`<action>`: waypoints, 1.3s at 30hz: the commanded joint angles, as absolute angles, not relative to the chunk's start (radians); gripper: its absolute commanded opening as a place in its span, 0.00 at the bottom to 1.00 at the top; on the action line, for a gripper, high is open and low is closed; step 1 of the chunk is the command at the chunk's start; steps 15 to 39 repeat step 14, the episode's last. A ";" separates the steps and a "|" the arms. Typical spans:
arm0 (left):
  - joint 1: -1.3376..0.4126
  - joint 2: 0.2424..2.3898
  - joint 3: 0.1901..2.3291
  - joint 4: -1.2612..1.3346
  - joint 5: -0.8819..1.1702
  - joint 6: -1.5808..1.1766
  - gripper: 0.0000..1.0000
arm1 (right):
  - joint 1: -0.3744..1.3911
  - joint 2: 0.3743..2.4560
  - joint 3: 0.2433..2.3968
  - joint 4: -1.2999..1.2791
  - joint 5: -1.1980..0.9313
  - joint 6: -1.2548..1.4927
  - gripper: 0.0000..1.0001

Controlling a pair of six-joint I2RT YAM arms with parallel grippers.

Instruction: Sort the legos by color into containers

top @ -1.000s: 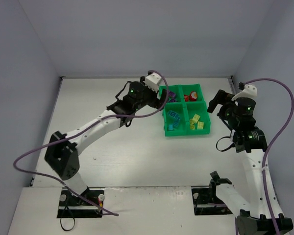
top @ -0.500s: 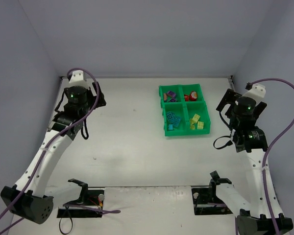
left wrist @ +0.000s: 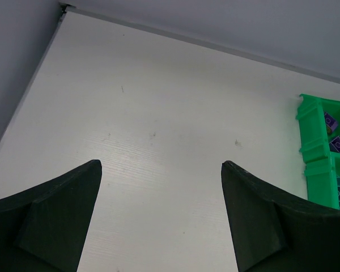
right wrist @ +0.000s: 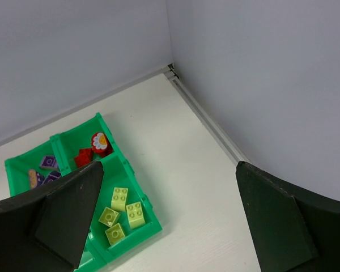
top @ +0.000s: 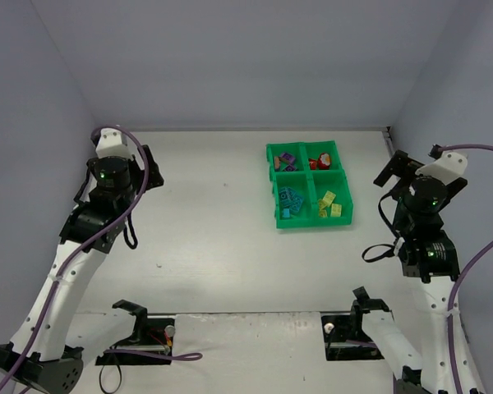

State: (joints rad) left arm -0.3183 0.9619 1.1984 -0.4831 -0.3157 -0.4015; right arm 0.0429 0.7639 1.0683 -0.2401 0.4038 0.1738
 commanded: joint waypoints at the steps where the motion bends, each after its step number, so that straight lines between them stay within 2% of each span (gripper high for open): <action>1: -0.313 0.948 1.206 -0.463 -0.325 -0.413 0.79 | 0.051 0.755 1.086 -0.152 0.411 0.170 1.00; 39: -0.313 0.927 1.192 -0.440 -0.314 -0.410 0.79 | 0.049 0.739 1.077 -0.152 0.367 0.170 1.00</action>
